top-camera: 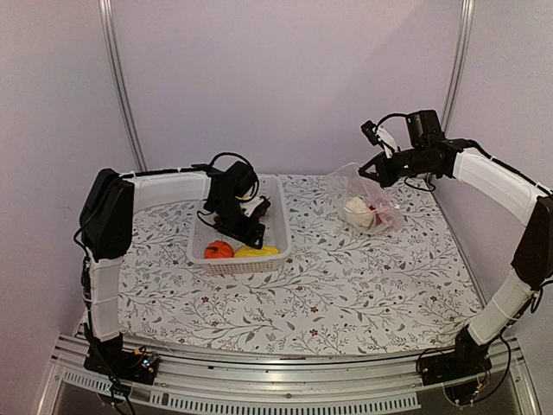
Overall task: Place the food in the zip-top bag and seal the zipper
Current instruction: Adjust the fake fruit in the bin.
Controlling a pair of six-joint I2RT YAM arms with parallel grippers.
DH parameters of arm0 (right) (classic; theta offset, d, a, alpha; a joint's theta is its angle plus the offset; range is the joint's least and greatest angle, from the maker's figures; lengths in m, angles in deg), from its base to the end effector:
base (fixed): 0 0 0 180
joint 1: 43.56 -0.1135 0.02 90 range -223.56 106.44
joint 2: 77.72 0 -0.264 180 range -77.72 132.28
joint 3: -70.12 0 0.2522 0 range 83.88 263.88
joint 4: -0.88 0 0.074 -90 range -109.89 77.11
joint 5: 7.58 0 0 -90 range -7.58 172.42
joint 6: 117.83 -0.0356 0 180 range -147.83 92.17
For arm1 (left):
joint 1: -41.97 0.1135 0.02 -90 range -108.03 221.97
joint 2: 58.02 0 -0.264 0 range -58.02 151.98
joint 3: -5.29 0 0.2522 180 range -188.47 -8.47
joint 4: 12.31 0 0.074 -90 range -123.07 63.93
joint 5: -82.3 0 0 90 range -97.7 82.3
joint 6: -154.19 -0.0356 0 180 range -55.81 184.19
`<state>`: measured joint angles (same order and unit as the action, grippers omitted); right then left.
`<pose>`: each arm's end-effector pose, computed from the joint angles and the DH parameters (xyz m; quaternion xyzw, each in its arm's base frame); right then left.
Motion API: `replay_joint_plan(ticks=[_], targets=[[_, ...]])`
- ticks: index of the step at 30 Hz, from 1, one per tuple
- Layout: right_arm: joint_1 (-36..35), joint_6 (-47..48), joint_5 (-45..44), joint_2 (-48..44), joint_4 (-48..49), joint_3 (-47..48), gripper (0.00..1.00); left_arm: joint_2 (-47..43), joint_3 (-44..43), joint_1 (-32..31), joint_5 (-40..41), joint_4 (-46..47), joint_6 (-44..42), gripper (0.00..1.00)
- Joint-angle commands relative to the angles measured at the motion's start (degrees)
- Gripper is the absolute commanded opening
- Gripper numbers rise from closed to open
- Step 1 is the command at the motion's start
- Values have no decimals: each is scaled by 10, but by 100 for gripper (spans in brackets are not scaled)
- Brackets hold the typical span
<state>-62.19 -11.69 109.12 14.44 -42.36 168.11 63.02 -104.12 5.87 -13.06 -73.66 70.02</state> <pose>0.3407 0.1317 0.3387 -0.3582 0.8019 0.2163 0.4264 0.3497 -0.2591 0.1842 0.2646 0.9518 -0.0961 0.1215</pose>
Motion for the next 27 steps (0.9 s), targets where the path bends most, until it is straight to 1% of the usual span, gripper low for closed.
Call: replay_joint_plan(ticks=[1, 3, 6, 7, 9, 13, 15, 18, 23, 27], targets=[[0, 1, 1, -9, 5, -10, 0, 15, -2, 20, 47, -1, 33, 77], [0, 1, 0, -9, 5, -11, 0, -10, 10, 30, 60, 14, 48, 77], [1, 2, 1, -10, 5, -14, 0, -63, 42, 40, 69, 64, 43, 78], [1, 2, 2, -9, 6, -14, 0, -75, 48, 43, 61, 71, 33, 78], [0, 2, 5, -8, 5, -14, 0, -90, 56, 43, 18, 76, 5, 79], [1, 4, 5, -8, 5, -16, 0, -97, 67, 37, -53, 65, -39, 80], [0, 4, 6, -8, 6, -16, 0, -101, 78, 22, -63, 63, -77, 81], [1, 4, 7, -8, 6, -18, 0, -97, 80, 3, -32, 65, -100, 81], [1, 4, 13, -10, 6, -18, 0, -71, 54, -4, 2, 59, -112, 81], [1, 4, 15, -11, 6, -20, 0, -54, 52, -23, 92, 60, -165, 82]])
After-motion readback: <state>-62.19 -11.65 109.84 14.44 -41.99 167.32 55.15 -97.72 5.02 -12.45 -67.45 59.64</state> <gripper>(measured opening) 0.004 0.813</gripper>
